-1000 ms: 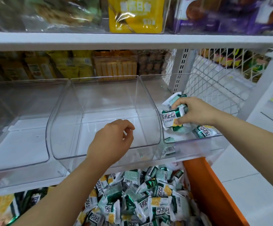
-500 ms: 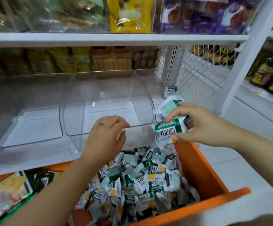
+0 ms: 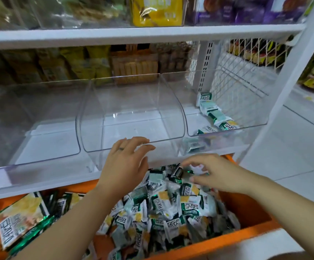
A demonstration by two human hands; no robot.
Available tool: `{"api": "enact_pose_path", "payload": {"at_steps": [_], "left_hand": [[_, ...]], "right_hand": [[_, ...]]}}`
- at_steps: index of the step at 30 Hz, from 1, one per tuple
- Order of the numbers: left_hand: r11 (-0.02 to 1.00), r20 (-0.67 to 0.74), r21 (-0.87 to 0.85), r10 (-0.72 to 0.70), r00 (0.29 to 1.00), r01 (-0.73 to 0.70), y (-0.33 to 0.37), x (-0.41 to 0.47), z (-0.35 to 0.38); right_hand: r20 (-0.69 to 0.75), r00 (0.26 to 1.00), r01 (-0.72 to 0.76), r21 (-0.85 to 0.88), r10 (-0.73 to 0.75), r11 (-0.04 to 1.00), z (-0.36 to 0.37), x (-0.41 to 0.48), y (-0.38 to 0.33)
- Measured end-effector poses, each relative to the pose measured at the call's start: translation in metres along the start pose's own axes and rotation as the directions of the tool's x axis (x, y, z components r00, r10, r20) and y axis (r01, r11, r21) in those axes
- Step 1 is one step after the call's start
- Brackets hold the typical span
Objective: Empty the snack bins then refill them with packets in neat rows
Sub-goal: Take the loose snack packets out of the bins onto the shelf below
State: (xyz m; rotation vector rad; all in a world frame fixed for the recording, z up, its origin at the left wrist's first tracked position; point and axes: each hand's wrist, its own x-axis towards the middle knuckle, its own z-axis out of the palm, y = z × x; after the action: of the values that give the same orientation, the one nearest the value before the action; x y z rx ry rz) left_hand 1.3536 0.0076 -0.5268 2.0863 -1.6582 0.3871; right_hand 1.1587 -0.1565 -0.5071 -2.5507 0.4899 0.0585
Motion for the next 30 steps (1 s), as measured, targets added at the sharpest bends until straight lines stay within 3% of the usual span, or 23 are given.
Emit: {"api": "enact_pose_path", "payload": {"at_steps": [4, 7, 10, 13, 16, 20, 24, 28, 30], "left_hand": [[0.996, -0.031, -0.086, -0.024, 0.999, 0.021, 0.002, 0.026, -0.002], [0.989, -0.045, -0.139, -0.066, 0.997, 0.059, 0.005, 0.051, 0.0], [0.971, -0.033, -0.21, -0.119, 0.992, 0.11, 0.006, 0.073, 0.003], [0.953, 0.031, -0.265, -0.141, 0.99, 0.144, 0.005, 0.085, 0.011], [0.954, 0.085, -0.256, -0.136, 0.987, 0.154, 0.003, 0.084, 0.017], [0.957, 0.09, -0.247, -0.133, 0.987, 0.151, 0.0, 0.084, 0.019], [0.96, 0.093, -0.23, -0.139, 0.986, 0.157, -0.001, 0.084, 0.021], [0.958, 0.105, -0.227, -0.154, 0.982, 0.175, -0.001, 0.083, 0.022], [0.957, 0.101, -0.233, -0.152, 0.983, 0.172, 0.0, 0.083, 0.021]], "right_hand": [[-0.309, 0.951, 0.067, 0.203, -0.002, 0.977, -0.052, 0.002, -0.003], [-0.42, 0.906, -0.002, 0.141, 0.061, 0.99, -0.088, 0.018, 0.02], [-0.324, 0.925, -0.19, 0.053, 0.197, 0.98, -0.111, 0.043, 0.057], [-0.078, 0.945, -0.321, -0.049, 0.317, 0.946, -0.117, 0.065, 0.078], [0.139, 0.93, -0.327, -0.102, 0.339, 0.939, -0.107, 0.087, 0.083], [0.277, 0.925, -0.232, -0.131, 0.26, 0.964, -0.09, 0.115, 0.08], [0.299, 0.927, -0.17, -0.202, 0.226, 0.964, -0.076, 0.141, 0.081], [0.044, 0.977, -0.192, -0.231, 0.207, 0.954, -0.079, 0.158, 0.093], [0.009, 0.976, -0.21, -0.233, 0.218, 0.949, -0.081, 0.162, 0.098]]}}
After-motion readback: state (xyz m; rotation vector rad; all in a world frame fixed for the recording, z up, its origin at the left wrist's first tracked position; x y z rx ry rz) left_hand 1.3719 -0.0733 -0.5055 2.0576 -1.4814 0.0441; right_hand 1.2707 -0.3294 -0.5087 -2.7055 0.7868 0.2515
